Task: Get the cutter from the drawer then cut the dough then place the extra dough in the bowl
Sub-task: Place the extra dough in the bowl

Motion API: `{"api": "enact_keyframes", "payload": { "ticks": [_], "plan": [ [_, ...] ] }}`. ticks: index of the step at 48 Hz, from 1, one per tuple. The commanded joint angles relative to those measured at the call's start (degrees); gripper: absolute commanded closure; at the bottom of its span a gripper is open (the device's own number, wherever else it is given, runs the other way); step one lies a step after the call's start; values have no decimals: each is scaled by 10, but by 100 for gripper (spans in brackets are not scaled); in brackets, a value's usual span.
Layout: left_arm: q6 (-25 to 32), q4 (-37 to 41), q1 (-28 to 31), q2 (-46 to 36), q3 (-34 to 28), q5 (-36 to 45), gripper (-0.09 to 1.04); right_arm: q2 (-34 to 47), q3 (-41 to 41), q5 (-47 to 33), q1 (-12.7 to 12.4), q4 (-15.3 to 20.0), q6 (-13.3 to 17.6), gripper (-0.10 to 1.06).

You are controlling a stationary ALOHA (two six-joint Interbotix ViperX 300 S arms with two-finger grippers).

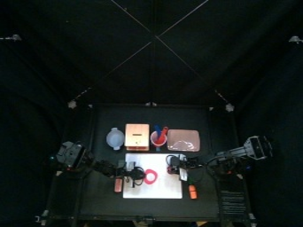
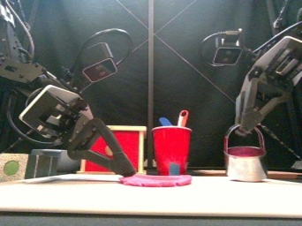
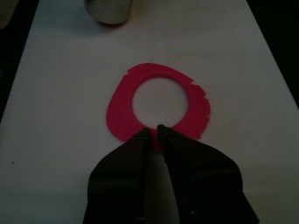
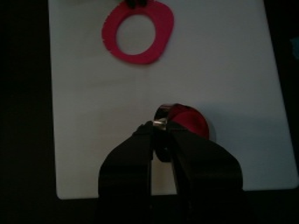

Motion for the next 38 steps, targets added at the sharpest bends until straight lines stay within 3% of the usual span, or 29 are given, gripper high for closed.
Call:
{"api": "enact_keyframes", "payload": {
  "ticks": [1,13,23,38],
  "plan": [
    [1,-1,5,-18,-5,-3,35,0,-4,-4,-3,4,0,38],
    [3,-1,6,-40,-4,-2,34,-4,-7,-6,-16,-1,-1,21],
    [24,1,16,-58,-5,-2,34,-18,-11,-6,-33,-35,-1,20],
    [84,-13,40,-68,-8,4,30,-44,-12,-6,-60,-56,-1,19]
  ]
}}
